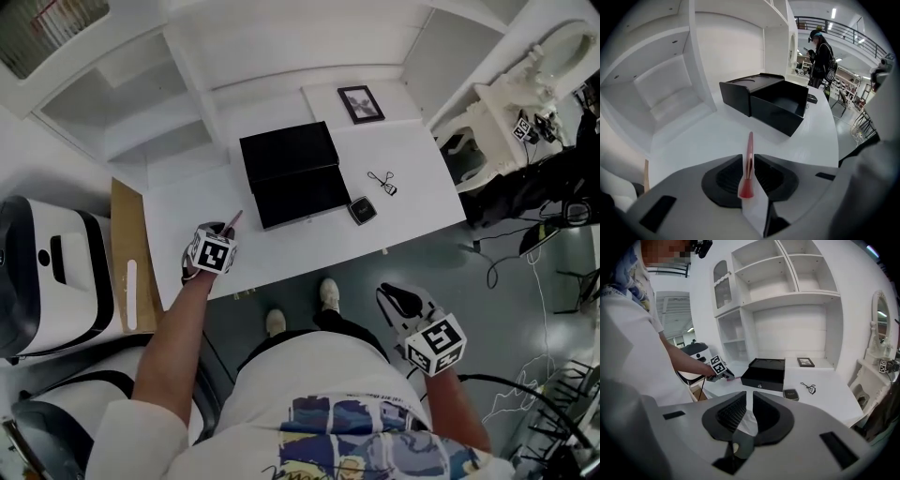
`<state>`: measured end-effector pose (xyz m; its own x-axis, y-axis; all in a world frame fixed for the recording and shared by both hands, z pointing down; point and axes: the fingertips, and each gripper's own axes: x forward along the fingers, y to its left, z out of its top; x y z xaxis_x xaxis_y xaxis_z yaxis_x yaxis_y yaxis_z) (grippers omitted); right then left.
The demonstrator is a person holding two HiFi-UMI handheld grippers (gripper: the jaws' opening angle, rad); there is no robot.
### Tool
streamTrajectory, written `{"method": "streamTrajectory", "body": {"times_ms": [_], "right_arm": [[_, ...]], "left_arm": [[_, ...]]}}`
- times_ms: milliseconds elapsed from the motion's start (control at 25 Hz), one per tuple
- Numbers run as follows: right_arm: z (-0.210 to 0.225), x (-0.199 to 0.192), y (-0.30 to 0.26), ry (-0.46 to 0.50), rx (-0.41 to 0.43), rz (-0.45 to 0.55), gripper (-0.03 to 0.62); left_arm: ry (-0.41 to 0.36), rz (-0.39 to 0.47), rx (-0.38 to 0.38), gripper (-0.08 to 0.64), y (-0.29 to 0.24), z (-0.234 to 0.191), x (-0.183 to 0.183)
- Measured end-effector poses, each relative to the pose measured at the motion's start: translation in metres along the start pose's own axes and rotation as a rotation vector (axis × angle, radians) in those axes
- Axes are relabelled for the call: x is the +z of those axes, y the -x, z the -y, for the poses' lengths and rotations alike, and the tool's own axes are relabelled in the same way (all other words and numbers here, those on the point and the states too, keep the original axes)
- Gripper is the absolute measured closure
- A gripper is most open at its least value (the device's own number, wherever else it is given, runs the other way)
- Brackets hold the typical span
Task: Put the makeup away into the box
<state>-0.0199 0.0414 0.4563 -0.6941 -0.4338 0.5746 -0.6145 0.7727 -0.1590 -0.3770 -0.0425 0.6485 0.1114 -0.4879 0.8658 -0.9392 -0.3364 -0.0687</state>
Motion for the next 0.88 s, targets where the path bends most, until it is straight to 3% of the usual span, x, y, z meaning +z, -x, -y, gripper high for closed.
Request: {"method": "streamTrajectory", "body": {"times_ms": [280, 480, 680, 880], "right_arm": [[0.042, -0.009, 0.005, -0.030, 0.025, -0.004, 0.532], [0.061, -0.007, 0.002, -0.029, 0.059, 0.010, 0.532], [0.075, 0.000, -0.007, -0.021, 0.102, 0.030, 0.532], [0.080, 0.004, -0.024, -0.012, 0.162, 0.047, 0.532]], "left_arm": [[0.047, -0.051, 0.045, 0.505, -0.006, -0.001, -0.008], [0.150, -0.069, 0.068, 0.505, 0.000, -0.006, -0.010], [0.251, -0.020, 0.063, 0.506, 0.022, 0.003, -0.001], [0.287, 0.046, 0.052, 0.506, 0.049, 0.019, 0.019]]}}
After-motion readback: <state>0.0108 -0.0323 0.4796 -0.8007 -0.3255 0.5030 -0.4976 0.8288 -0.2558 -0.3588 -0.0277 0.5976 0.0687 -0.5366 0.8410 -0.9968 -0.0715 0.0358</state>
